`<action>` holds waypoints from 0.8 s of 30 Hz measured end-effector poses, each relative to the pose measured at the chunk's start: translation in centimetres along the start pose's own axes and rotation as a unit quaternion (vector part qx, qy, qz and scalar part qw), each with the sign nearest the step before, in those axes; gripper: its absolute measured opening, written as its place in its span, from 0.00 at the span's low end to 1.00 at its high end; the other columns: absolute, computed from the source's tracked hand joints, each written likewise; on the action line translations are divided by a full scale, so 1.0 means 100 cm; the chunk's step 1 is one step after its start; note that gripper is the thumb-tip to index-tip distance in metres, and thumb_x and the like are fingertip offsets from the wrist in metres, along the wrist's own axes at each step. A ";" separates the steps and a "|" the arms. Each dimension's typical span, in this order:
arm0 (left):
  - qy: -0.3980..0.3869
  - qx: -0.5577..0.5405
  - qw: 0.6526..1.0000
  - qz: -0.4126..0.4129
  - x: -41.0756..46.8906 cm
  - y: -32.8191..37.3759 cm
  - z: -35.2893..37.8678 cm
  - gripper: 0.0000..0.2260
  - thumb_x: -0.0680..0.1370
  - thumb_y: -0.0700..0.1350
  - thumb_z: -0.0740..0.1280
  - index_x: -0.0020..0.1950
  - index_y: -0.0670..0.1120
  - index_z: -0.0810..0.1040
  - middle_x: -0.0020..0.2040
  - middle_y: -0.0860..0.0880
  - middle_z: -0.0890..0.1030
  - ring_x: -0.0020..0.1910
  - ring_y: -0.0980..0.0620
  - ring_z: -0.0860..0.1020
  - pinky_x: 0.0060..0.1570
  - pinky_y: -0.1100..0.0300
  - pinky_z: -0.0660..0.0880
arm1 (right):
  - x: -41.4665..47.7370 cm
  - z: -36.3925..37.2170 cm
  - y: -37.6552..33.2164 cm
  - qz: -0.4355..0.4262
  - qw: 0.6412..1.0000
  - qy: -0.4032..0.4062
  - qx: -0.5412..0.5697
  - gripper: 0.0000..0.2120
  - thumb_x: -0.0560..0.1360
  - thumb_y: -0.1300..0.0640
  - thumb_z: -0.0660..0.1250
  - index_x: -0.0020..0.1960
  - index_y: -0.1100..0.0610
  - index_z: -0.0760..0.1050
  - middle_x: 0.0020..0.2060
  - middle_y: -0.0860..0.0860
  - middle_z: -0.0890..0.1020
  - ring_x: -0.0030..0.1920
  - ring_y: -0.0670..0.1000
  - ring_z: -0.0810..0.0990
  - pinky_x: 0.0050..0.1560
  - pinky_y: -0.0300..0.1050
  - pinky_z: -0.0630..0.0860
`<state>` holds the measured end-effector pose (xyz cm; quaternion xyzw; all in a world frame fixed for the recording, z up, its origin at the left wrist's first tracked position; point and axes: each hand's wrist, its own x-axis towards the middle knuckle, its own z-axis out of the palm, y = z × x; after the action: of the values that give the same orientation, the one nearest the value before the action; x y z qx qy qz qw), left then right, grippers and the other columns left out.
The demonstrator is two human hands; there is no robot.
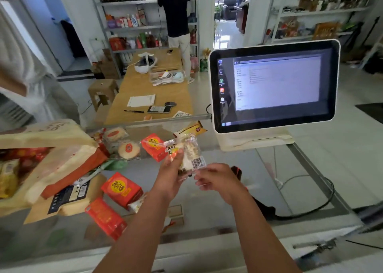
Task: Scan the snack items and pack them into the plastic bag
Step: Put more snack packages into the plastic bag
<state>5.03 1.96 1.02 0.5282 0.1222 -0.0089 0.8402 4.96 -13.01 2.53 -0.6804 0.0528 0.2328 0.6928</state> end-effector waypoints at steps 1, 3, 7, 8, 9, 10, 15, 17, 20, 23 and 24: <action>0.003 -0.006 1.000 0.001 0.001 -0.002 -0.001 0.14 0.79 0.49 0.63 0.62 0.44 0.76 0.55 0.42 0.83 0.52 0.44 0.82 0.50 0.51 0.79 | 0.001 -0.001 0.001 0.000 1.000 0.000 0.008 0.06 0.74 0.63 0.70 0.49 0.65 0.80 0.38 0.57 0.84 0.35 0.51 0.82 0.37 0.42 0.79; 0.006 -0.012 1.000 -0.001 0.003 -0.003 -0.001 0.10 0.81 0.48 0.61 0.57 0.45 0.78 0.50 0.44 0.84 0.46 0.48 0.84 0.38 0.58 0.80 | 0.001 -0.002 0.002 0.007 1.000 -0.005 0.022 0.06 0.74 0.63 0.69 0.50 0.65 0.79 0.37 0.56 0.83 0.34 0.50 0.81 0.36 0.41 0.78; -0.002 -0.013 0.999 -0.034 0.005 -0.010 -0.001 0.09 0.81 0.48 0.61 0.57 0.46 0.78 0.49 0.45 0.85 0.44 0.48 0.84 0.37 0.59 0.79 | -0.001 -0.003 0.005 0.032 0.999 0.002 0.024 0.05 0.73 0.63 0.70 0.48 0.64 0.79 0.35 0.56 0.83 0.33 0.51 0.81 0.35 0.41 0.76; -0.003 -0.015 0.999 -0.047 0.006 -0.012 -0.003 0.11 0.81 0.48 0.61 0.59 0.46 0.77 0.51 0.45 0.85 0.46 0.48 0.84 0.39 0.58 0.80 | -0.001 -0.003 0.006 0.041 0.999 0.011 0.011 0.06 0.73 0.63 0.70 0.49 0.63 0.79 0.36 0.56 0.84 0.33 0.51 0.81 0.34 0.41 0.76; -0.003 -0.022 0.998 -0.060 0.008 -0.014 -0.004 0.12 0.81 0.49 0.62 0.61 0.46 0.76 0.53 0.44 0.84 0.48 0.47 0.84 0.41 0.57 0.80 | -0.003 -0.002 0.007 0.047 0.999 0.027 -0.005 0.05 0.74 0.62 0.69 0.49 0.62 0.79 0.37 0.56 0.84 0.34 0.50 0.81 0.33 0.40 0.76; -0.001 -0.037 0.997 -0.071 0.010 -0.017 -0.006 0.14 0.81 0.50 0.63 0.63 0.46 0.75 0.55 0.44 0.84 0.50 0.46 0.83 0.43 0.55 0.80 | -0.005 -0.002 0.009 0.043 0.997 0.053 -0.021 0.04 0.74 0.62 0.69 0.48 0.61 0.80 0.38 0.56 0.84 0.33 0.50 0.81 0.33 0.40 0.75; 0.032 -0.108 0.988 -0.102 0.021 -0.035 -0.009 0.19 0.77 0.43 0.68 0.68 0.43 0.72 0.59 0.42 0.81 0.51 0.45 0.83 0.39 0.59 0.81 | -0.020 -0.023 0.024 -0.112 0.936 0.258 -0.214 0.12 0.74 0.61 0.67 0.57 0.53 0.75 0.44 0.52 0.79 0.44 0.50 0.78 0.43 0.31 0.74; 0.024 -0.111 0.986 -0.121 0.021 -0.047 -0.007 0.20 0.77 0.38 0.67 0.68 0.39 0.71 0.60 0.40 0.80 0.49 0.44 0.82 0.31 0.62 0.78 | -0.025 -0.036 0.035 -0.094 0.890 0.291 -0.337 0.26 0.71 0.57 0.71 0.68 0.53 0.68 0.54 0.53 0.76 0.56 0.54 0.75 0.59 0.47 0.73; 0.022 -0.112 0.985 -0.126 0.020 -0.065 -0.004 0.18 0.78 0.38 0.66 0.68 0.40 0.71 0.60 0.40 0.80 0.47 0.45 0.82 0.35 0.60 0.81 | -0.034 -0.048 0.049 0.013 0.849 0.244 -0.468 0.37 0.70 0.50 0.72 0.73 0.54 0.58 0.64 0.54 0.69 0.64 0.56 0.69 0.63 0.53 0.69; 0.019 -0.115 0.986 -0.117 0.019 -0.079 -0.005 0.17 0.78 0.40 0.66 0.66 0.43 0.70 0.58 0.43 0.81 0.53 0.45 0.82 0.49 0.53 0.81 | -0.035 -0.051 0.067 0.015 0.824 0.185 -0.535 0.31 0.72 0.55 0.70 0.72 0.56 0.62 0.64 0.54 0.69 0.62 0.54 0.72 0.62 0.49 0.71; 0.016 -0.110 0.988 -0.111 0.019 -0.081 -0.006 0.14 0.79 0.41 0.66 0.64 0.45 0.71 0.57 0.44 0.82 0.53 0.45 0.82 0.51 0.52 0.80 | -0.035 -0.051 0.071 -0.005 0.820 0.198 -0.538 0.29 0.73 0.58 0.68 0.71 0.56 0.64 0.64 0.54 0.70 0.61 0.54 0.73 0.62 0.48 0.71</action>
<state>5.59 -0.87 -6.80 0.4159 0.1938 -0.0805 0.8848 0.34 -19.07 -2.99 -0.9765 0.0519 0.0808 0.1927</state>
